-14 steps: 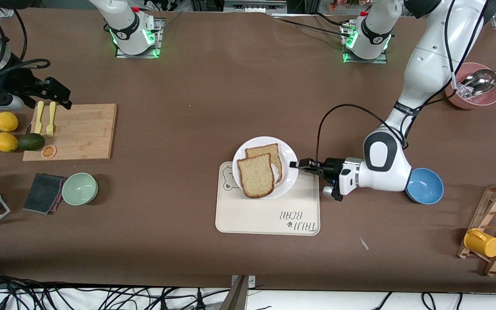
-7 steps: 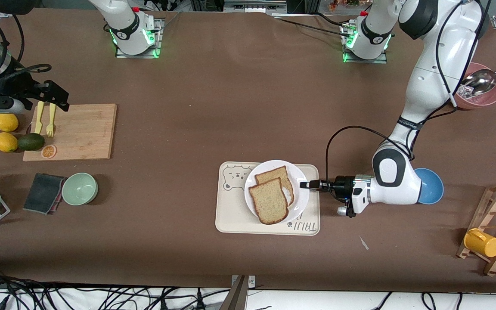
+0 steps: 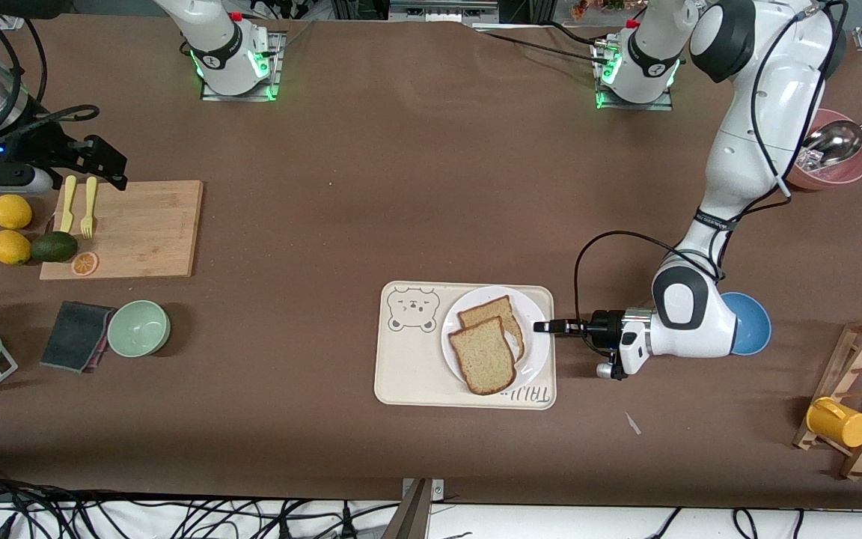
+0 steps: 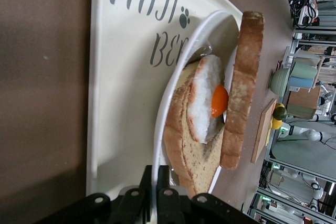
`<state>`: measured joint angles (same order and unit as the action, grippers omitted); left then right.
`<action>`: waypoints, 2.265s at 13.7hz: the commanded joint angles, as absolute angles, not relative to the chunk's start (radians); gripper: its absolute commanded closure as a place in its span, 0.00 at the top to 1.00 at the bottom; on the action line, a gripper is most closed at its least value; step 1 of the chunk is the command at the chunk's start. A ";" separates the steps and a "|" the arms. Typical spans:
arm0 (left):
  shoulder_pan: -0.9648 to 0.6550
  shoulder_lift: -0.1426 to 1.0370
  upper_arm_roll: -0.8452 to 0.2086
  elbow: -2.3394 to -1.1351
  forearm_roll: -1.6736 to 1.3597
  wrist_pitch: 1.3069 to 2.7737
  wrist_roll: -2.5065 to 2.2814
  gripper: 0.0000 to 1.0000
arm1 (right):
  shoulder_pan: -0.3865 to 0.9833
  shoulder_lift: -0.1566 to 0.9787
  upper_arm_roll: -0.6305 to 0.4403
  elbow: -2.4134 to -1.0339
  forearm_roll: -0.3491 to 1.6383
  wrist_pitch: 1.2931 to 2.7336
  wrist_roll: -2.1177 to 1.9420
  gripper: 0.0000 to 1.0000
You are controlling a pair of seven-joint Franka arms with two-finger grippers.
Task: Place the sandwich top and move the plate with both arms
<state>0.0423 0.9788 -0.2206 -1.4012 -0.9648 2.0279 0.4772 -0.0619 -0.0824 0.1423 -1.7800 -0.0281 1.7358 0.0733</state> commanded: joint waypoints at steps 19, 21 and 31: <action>0.012 0.459 -0.206 -1.365 0.047 1.679 -0.032 1.00 | -0.069 -0.045 0.140 -1.756 0.017 1.710 0.150 1.00; 0.008 0.364 -0.207 -1.361 0.066 1.593 -0.031 1.00 | -0.071 -0.043 0.138 -1.755 0.006 1.716 0.150 1.00; 0.017 -0.104 -0.153 -1.684 0.008 1.580 -0.127 1.00 | -0.072 -0.048 0.137 -1.746 0.005 1.720 0.152 1.00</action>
